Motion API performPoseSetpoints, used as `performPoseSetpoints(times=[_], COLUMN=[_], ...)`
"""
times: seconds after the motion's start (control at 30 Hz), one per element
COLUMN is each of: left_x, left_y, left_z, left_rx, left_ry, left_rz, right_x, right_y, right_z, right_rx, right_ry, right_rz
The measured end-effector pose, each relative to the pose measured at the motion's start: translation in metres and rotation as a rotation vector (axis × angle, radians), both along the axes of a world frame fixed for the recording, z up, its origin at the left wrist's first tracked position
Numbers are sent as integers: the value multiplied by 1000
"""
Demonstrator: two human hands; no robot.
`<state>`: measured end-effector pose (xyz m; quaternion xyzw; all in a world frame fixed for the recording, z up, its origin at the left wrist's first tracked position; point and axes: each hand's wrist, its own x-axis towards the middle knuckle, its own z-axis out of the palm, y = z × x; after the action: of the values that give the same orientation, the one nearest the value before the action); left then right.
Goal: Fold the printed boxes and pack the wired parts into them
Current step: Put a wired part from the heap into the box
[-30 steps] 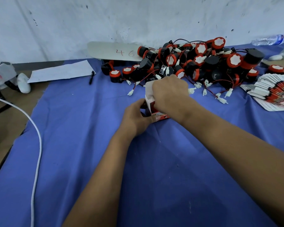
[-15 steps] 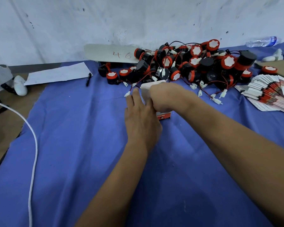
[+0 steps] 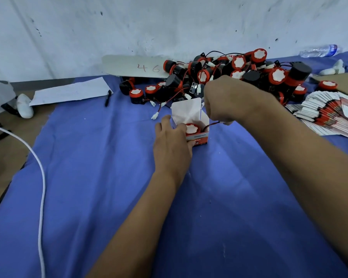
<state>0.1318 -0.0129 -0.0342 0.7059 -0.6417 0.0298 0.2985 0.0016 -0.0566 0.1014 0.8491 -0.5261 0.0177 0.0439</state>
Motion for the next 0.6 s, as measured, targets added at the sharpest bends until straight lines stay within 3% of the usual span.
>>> performPoseSetpoints(times=[0.17,0.27,0.43,0.6], left_x=[5,10,17,16], left_y=[-5,-8,-11,-10], left_z=[-5,-6,-10,-10], left_rx=[-19,-34,-40,-63], left_ry=[132,208,204,246], left_rz=[-74,-135,-190,-220], right_x=[12,19,26,26], right_y=[17,19,15,20], right_z=[11,6,-5,-16], right_rx=[333,295,120,189], right_ry=[72,111,-78,188], right_rz=[-2,15,52,83])
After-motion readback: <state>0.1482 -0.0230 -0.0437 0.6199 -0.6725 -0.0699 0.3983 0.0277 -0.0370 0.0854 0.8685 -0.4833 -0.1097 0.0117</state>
